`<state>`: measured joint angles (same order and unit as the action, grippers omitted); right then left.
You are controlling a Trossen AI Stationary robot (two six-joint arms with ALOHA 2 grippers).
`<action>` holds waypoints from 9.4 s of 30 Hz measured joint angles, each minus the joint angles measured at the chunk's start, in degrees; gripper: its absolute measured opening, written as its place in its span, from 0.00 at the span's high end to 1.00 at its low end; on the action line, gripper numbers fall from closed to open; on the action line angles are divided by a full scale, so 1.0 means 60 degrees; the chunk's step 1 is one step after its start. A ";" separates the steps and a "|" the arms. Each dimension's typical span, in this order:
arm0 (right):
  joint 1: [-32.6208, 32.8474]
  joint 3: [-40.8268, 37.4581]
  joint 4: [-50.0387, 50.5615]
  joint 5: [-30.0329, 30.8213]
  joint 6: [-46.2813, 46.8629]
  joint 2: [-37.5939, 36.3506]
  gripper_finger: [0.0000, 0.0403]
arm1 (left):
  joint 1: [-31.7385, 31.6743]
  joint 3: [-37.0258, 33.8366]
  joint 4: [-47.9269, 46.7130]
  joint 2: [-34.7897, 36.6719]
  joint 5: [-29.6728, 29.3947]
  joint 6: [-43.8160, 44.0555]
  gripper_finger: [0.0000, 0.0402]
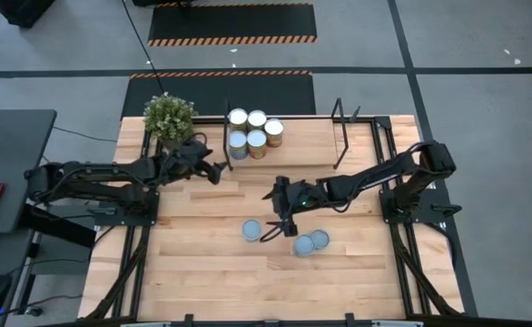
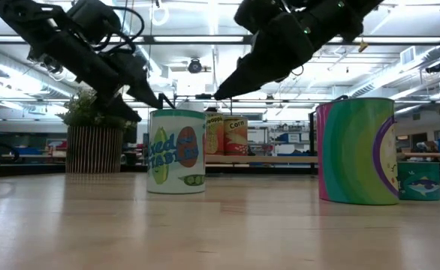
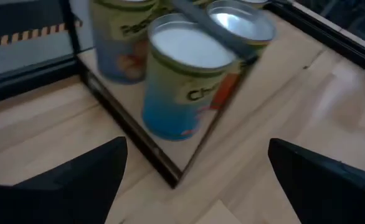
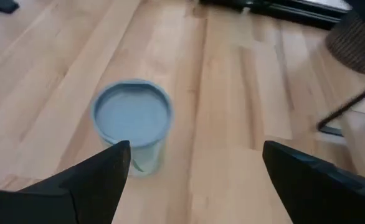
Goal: Pick and place cans onto a shelf
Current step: Put the white can on the shelf, then put the light green can on the shelf
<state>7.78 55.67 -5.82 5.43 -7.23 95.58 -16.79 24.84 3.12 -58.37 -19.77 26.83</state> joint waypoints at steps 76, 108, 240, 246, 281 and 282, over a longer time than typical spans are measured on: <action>-0.1215 0.3143 0.6707 0.2940 0.0209 0.0467 0.23 | 0.3867 -0.0157 -0.1056 0.0892 -0.3453 -0.0315 0.01; -0.3640 0.0631 0.1693 0.3206 -0.0545 -0.0624 0.23 | 0.3856 -0.0157 -0.0956 0.0892 -0.3668 -0.0318 0.01; 0.3395 0.0410 0.6221 0.1069 0.3133 -0.0311 0.05 | 0.3858 -0.0161 -0.1075 0.0854 -0.3479 0.0003 0.01; 0.3324 0.0084 0.5083 0.1137 0.2413 -0.0315 0.06 | 0.3856 -0.0161 -0.1072 0.0856 -0.3479 0.0011 0.01; -0.3412 0.2613 0.8178 0.3215 -0.1981 -0.0315 0.21 | 0.3856 -0.0161 -0.1069 0.0854 -0.3481 -0.0069 0.01; -0.3566 0.2613 0.8065 0.3042 -0.2020 -0.0315 0.21 | 0.3856 -0.0161 -0.1069 0.0856 -0.3482 -0.0076 0.01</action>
<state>-13.62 71.35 42.57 23.68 -19.35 93.69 6.35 23.88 -3.29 -53.23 -40.66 26.37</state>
